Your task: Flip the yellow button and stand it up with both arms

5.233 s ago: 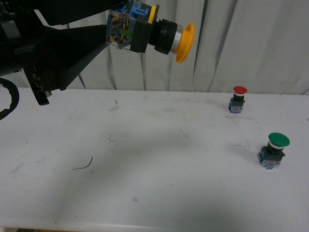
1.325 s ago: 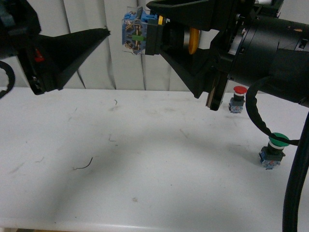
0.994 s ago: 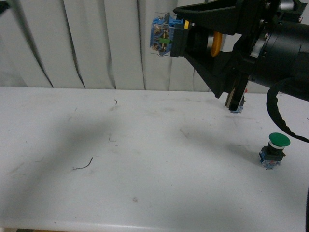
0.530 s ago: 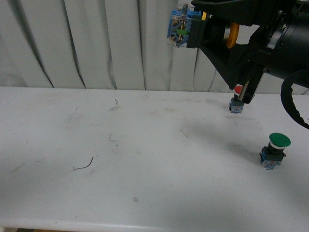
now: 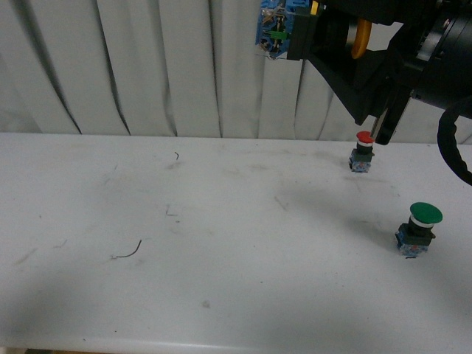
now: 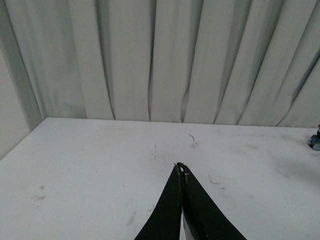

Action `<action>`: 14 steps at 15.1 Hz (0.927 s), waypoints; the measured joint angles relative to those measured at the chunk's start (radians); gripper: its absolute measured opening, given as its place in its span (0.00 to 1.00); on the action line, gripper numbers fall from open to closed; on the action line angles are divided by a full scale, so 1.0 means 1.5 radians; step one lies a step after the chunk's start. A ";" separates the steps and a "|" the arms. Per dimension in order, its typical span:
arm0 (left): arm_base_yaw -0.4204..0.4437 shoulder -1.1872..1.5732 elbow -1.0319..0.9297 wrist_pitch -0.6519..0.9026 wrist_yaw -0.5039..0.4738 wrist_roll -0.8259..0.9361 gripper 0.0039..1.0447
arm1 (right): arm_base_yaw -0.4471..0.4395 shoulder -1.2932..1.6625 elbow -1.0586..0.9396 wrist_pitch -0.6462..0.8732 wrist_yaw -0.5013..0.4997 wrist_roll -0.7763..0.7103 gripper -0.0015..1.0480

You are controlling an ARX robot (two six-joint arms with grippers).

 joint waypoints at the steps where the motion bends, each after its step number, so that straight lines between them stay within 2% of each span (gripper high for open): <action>1: -0.023 -0.013 -0.013 -0.008 -0.024 0.000 0.01 | 0.001 0.000 -0.004 -0.001 0.000 -0.008 0.34; 3: -0.085 -0.061 -0.036 -0.029 -0.088 0.000 0.01 | 0.001 -0.001 -0.005 0.000 0.004 -0.019 0.34; 4: -0.167 -0.167 -0.051 -0.117 -0.176 0.001 0.01 | 0.011 0.000 -0.005 0.001 0.016 -0.039 0.34; 10: -0.171 -0.189 -0.078 -0.115 -0.175 0.001 0.04 | 0.014 0.000 -0.012 -0.002 0.015 -0.052 0.34; 11: -0.171 -0.189 -0.078 -0.114 -0.175 0.001 0.14 | 0.014 0.000 -0.012 -0.001 0.015 -0.068 0.34; 14: -0.171 -0.189 -0.078 -0.114 -0.175 0.001 0.26 | 0.012 -0.005 -0.012 -0.003 0.016 -0.109 0.34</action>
